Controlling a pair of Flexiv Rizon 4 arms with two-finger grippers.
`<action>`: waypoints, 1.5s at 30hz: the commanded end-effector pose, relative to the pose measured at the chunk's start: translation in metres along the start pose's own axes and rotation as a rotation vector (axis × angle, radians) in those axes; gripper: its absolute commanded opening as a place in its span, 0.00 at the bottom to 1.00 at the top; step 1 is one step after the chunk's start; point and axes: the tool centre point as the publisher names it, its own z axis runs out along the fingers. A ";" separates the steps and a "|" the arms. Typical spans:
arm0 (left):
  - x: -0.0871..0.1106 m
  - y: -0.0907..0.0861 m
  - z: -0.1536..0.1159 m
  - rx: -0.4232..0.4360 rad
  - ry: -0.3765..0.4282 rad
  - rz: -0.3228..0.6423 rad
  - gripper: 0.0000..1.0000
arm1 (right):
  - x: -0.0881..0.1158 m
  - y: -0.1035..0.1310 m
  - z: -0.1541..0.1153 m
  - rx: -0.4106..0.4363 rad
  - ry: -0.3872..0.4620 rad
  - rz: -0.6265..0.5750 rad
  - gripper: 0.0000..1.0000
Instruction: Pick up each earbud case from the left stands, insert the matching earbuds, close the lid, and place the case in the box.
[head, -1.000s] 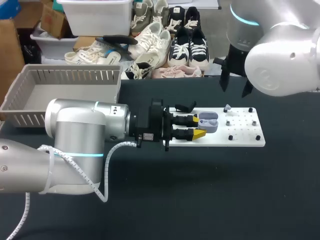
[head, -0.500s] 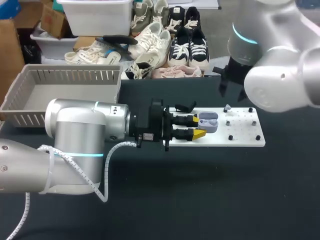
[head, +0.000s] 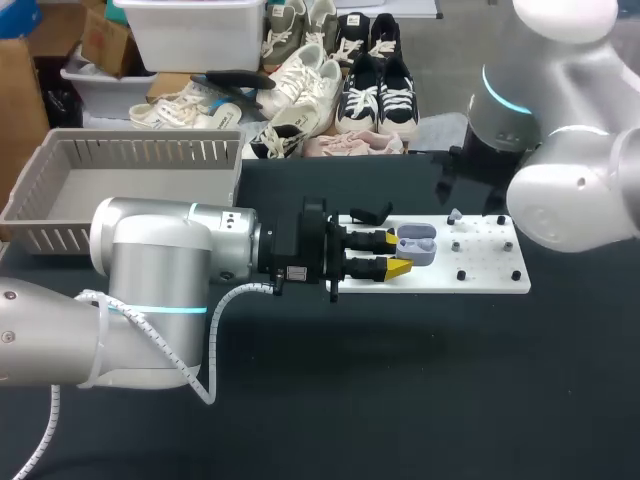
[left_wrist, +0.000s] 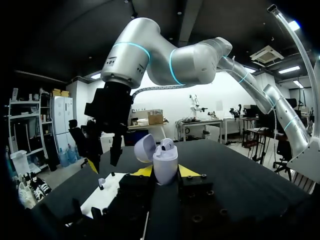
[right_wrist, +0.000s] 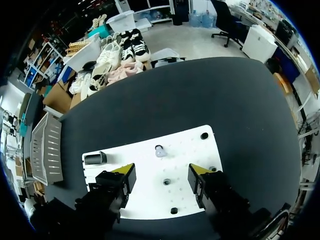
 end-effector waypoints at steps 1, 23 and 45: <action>0.001 0.000 0.000 0.000 -0.002 0.001 0.00 | 0.000 0.003 0.007 0.001 0.003 -0.005 0.58; 0.001 0.000 0.000 0.000 -0.002 0.001 0.00 | 0.000 0.003 0.033 -0.028 0.036 0.020 0.43; 0.001 0.000 0.000 0.000 -0.002 0.001 0.00 | -0.008 0.004 0.042 -0.033 0.060 0.044 0.36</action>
